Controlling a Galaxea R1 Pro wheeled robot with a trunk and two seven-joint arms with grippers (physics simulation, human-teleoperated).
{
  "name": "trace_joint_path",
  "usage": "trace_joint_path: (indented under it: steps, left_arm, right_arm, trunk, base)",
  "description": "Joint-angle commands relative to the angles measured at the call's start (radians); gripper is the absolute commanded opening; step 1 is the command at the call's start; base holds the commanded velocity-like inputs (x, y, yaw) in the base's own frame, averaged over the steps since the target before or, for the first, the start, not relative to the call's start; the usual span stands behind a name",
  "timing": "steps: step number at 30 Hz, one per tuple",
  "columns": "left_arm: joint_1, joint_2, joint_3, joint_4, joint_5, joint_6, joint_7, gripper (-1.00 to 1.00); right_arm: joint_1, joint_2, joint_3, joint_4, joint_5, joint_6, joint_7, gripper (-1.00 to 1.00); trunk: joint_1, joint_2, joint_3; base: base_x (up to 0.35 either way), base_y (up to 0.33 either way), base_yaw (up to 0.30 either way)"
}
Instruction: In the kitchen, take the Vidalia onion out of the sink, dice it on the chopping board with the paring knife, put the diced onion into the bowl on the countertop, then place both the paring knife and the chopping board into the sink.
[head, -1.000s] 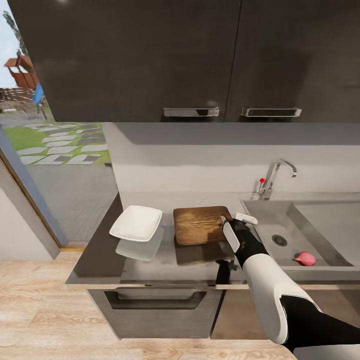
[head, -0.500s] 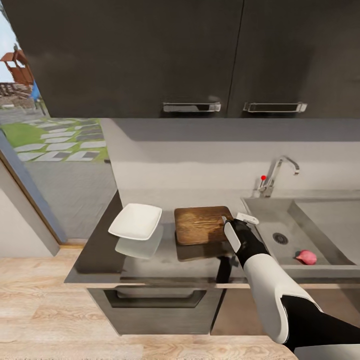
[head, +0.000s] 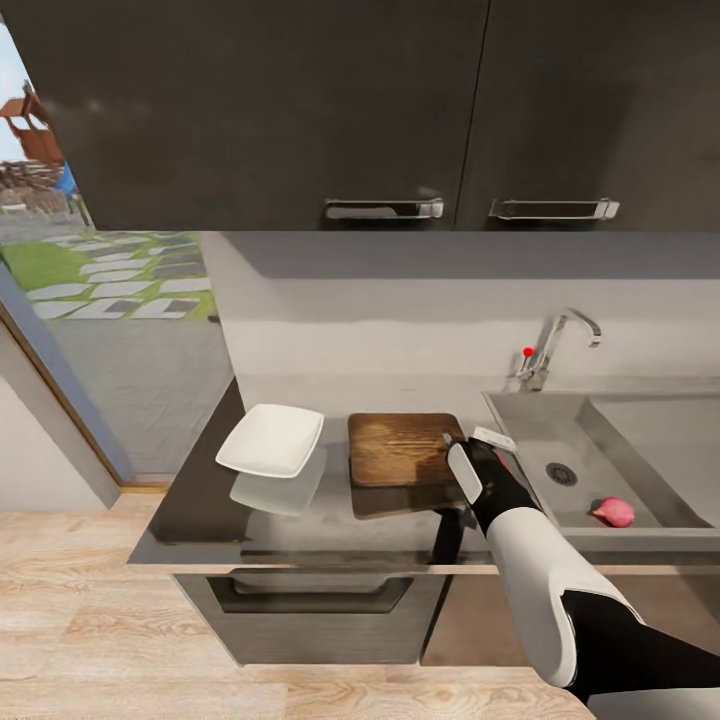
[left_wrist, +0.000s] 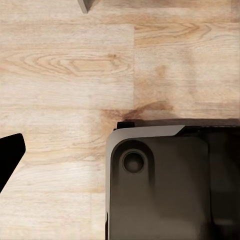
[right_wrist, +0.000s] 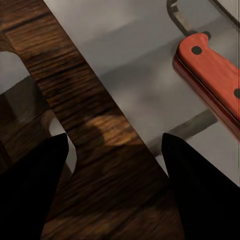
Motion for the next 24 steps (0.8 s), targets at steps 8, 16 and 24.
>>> trace_joint_path:
  steps: [8,16,24]
  left_arm:
    - [0.0,0.0,0.001,-0.001,0.001,-0.002,0.0,1.0]
    - [0.0,0.0,0.001,-0.001,0.001,-0.001,0.0,1.0]
    - [0.0,0.0,0.001,-0.001,0.001,-0.001,0.0,1.0]
  right_arm:
    - [-0.001,0.005,-0.001,-0.002,-0.014,-0.019,-0.058,-1.0]
    - [-0.001,0.015,0.0,-0.001,-0.015,-0.049,-0.108,-1.0]
    - [-0.001,0.022,0.0,-0.002,-0.016,-0.051,-0.114,-1.0]
  trunk:
    - [0.001,-0.002,-0.002]
    - [0.001,-0.002,-0.002]
    - [0.001,-0.002,-0.002]
  base:
    - [0.0,0.0,0.0]
    - [0.0,0.0,0.0]
    - [0.054,0.0,0.0]
